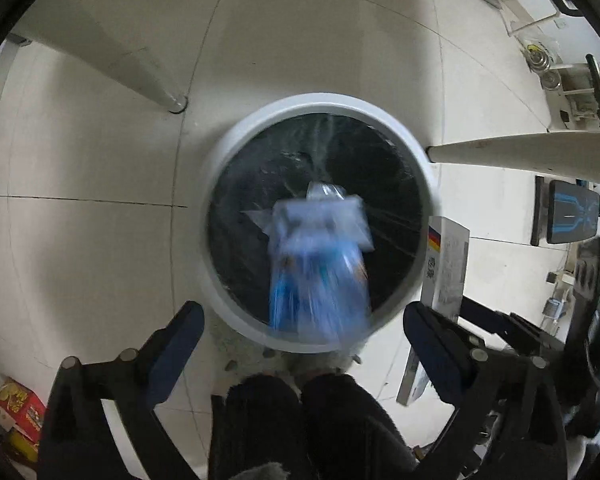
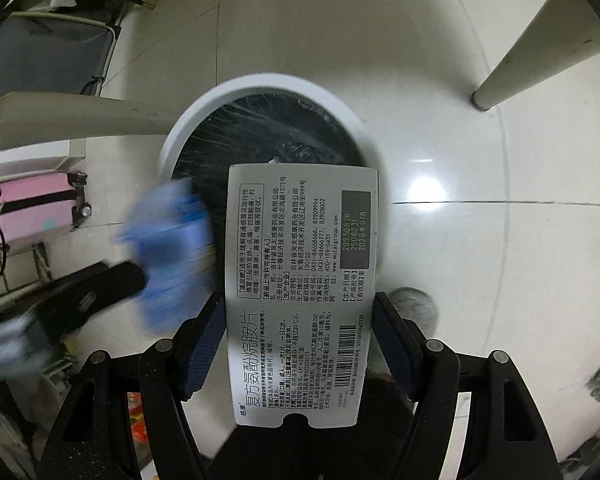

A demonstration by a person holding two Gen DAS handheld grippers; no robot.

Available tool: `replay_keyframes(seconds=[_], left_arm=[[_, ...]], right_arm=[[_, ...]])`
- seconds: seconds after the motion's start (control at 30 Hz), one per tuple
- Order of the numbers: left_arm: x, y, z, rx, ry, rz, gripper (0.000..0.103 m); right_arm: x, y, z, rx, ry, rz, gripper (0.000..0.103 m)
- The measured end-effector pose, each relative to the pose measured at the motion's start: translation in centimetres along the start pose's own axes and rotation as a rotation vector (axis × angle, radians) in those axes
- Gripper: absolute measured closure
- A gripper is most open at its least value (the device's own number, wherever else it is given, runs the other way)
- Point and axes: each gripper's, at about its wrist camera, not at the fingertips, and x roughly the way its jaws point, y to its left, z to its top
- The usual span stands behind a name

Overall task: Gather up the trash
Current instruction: 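Carry both items to the bin and open both grippers to drop them, then raise both tools from the bin back toward the table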

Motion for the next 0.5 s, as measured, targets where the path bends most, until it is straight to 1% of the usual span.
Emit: replay_keyframes(seconds=[0.03, 0.07, 0.1, 0.17, 0.23, 0.3, 0.33, 0.43, 0.5], left_arm=[[-0.3, 0.4, -0.2, 0.003, -0.005, 0.02, 0.001], [-0.6, 0.5, -0.3, 0.006, -0.011, 0.034, 0.001], [-1.1, 0.9, -0.6, 0.009, -0.022, 0.053, 0.001], [-2.1, 1.6, -0.9, 0.014, -0.042, 0.092, 0.001], [-3.6, 1.8, -1.5, 0.025, -0.073, 0.151, 0.001], [-4.8, 2.3, -2.0, 0.036, -0.095, 0.199, 0.001], [-5.8, 2.0, -2.5, 0.044, -0.113, 0.236, 0.001], [-7.9, 1.5, -3.6, 0.054, -0.141, 0.27, 0.001], [-9.6, 1.1, -4.3, 0.057, -0.152, 0.274, 0.001]], right_arm=[[0.9, 0.2, 0.2, 0.009, 0.006, 0.007, 0.027], [1.2, 0.2, 0.4, 0.012, 0.008, 0.013, 0.019], [1.3, 0.2, 0.5, 0.011, 0.004, 0.013, 0.001], [1.4, 0.2, 0.9, 0.008, -0.017, 0.002, 0.0], [0.9, 0.6, 0.9, 0.003, -0.023, -0.018, 0.0], [0.2, 0.8, 0.6, -0.01, -0.039, -0.065, 0.0], [-0.4, 1.1, 0.4, -0.022, -0.05, -0.108, 0.0], [-2.3, 1.9, -0.3, -0.038, -0.078, -0.194, 0.0], [-3.8, 2.4, -0.8, -0.041, -0.095, -0.23, 0.0]])
